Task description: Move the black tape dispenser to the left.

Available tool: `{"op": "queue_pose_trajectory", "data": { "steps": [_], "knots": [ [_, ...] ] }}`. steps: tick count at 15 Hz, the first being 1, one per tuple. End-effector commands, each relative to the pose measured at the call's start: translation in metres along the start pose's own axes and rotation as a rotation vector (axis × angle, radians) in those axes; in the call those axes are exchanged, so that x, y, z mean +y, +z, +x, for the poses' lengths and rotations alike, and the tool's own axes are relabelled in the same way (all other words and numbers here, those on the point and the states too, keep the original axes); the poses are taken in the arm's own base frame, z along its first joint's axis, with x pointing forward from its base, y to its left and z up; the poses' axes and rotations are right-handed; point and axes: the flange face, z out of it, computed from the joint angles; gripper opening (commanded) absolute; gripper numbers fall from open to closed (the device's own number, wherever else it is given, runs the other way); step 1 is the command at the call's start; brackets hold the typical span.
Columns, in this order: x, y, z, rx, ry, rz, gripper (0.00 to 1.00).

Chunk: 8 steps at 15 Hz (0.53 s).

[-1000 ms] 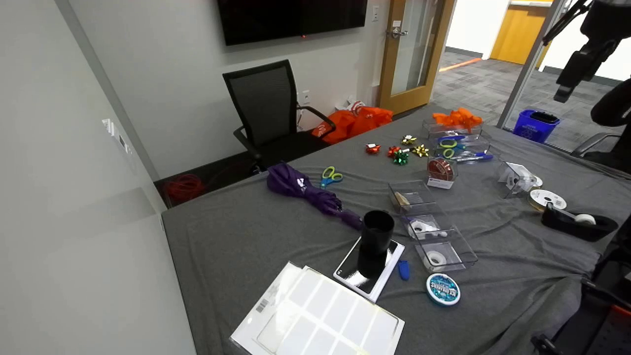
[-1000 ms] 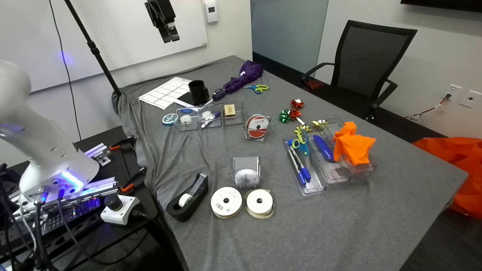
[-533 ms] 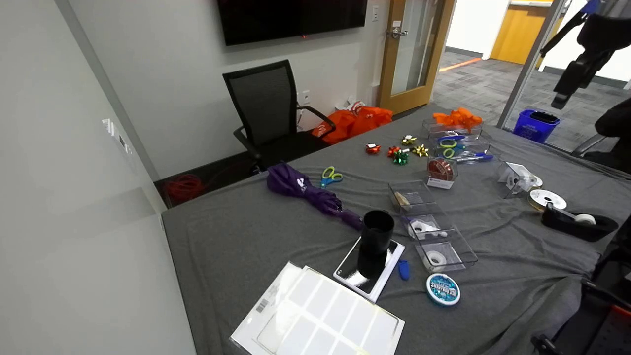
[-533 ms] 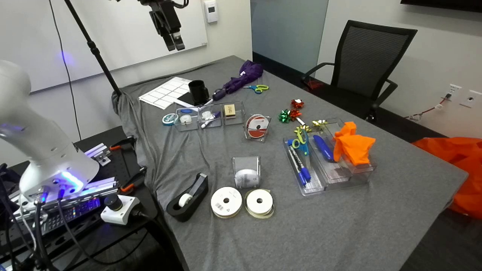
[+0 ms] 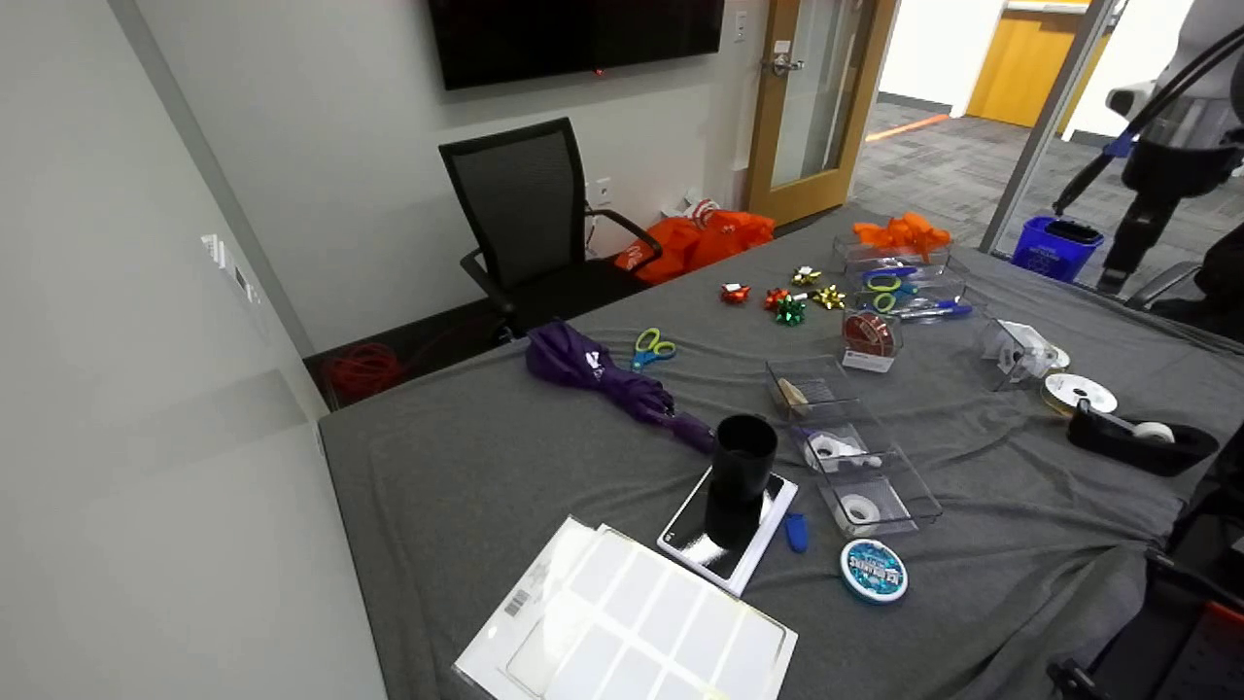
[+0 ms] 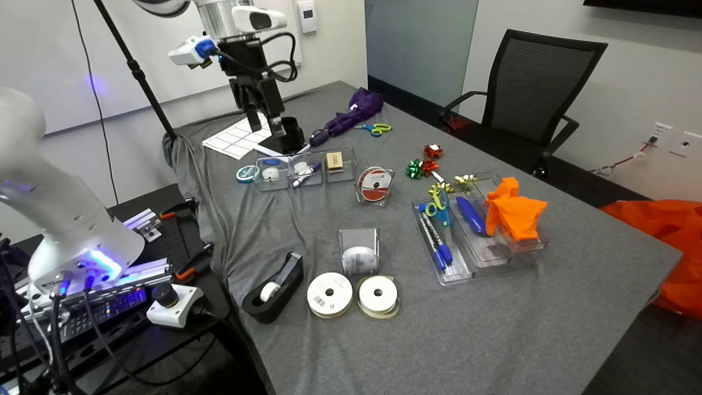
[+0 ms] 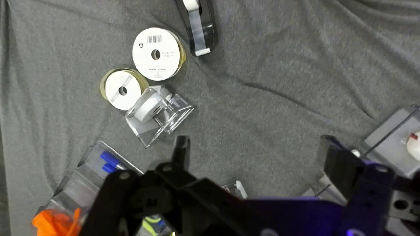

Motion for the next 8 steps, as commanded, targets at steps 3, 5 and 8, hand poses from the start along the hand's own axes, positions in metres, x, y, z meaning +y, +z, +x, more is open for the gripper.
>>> {"op": "queue_pose_trajectory", "data": {
  "steps": [3,5,8],
  "knots": [
    [0.024,0.072,-0.037,0.0,-0.228,0.084,1.0],
    [0.038,0.09,-0.054,0.015,-0.302,0.119,1.0],
    [0.063,0.109,-0.079,0.073,-0.395,0.134,1.0]
  ]
}}
